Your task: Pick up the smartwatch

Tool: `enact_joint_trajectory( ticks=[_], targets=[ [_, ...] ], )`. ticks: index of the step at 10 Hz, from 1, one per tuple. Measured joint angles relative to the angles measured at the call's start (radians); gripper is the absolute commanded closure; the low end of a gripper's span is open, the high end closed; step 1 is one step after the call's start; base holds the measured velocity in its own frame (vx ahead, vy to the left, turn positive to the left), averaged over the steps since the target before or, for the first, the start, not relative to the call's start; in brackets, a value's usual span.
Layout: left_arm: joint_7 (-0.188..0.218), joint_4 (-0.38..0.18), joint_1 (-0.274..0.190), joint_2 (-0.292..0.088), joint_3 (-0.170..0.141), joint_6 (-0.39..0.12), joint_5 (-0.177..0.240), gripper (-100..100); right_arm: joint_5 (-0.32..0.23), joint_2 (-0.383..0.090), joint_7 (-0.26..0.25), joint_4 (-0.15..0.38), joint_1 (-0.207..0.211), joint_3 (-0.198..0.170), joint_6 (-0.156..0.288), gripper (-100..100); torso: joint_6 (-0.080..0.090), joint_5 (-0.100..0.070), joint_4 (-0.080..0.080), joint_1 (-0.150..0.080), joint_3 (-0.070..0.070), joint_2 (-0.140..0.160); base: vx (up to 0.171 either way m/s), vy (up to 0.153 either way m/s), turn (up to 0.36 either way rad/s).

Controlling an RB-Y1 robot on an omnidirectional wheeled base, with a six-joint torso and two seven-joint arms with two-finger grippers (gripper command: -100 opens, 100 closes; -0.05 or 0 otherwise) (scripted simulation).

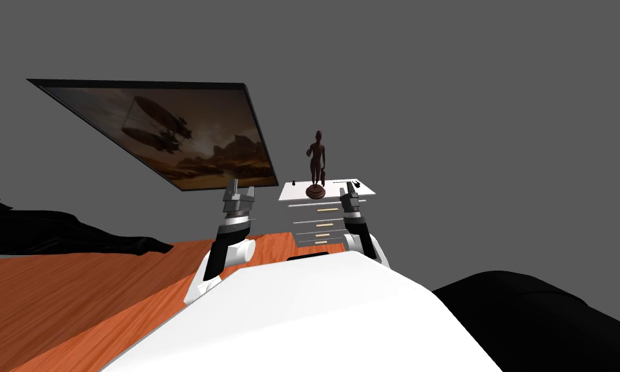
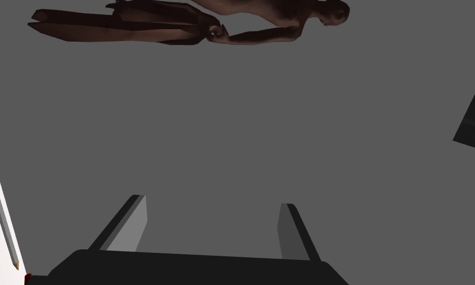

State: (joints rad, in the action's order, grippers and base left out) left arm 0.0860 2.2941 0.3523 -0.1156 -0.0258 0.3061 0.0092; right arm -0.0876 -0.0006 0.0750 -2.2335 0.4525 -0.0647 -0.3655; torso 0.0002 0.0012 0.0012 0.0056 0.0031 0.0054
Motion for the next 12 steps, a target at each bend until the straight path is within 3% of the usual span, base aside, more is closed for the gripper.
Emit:
enact_joint_trajectory(
  ticks=[4,12],
  targets=[
    [0.026,-0.025,-0.086,-0.027,0.015,-0.085,-0.009,-100,0.000,0.000,0.000,0.000,0.000,0.000,0.000,0,0.000,0.000,0.000,-0.003,-0.001,-0.001,-0.069,0.046,-0.061],
    [0.072,-0.048,-0.248,-0.046,0.045,-0.279,-0.027,-100,0.000,0.000,0.000,0.000,0.000,0.000,0.000,0,-0.001,-0.001,-0.001,-0.004,-0.002,-0.004,-0.062,0.039,-0.058]
  ],
)
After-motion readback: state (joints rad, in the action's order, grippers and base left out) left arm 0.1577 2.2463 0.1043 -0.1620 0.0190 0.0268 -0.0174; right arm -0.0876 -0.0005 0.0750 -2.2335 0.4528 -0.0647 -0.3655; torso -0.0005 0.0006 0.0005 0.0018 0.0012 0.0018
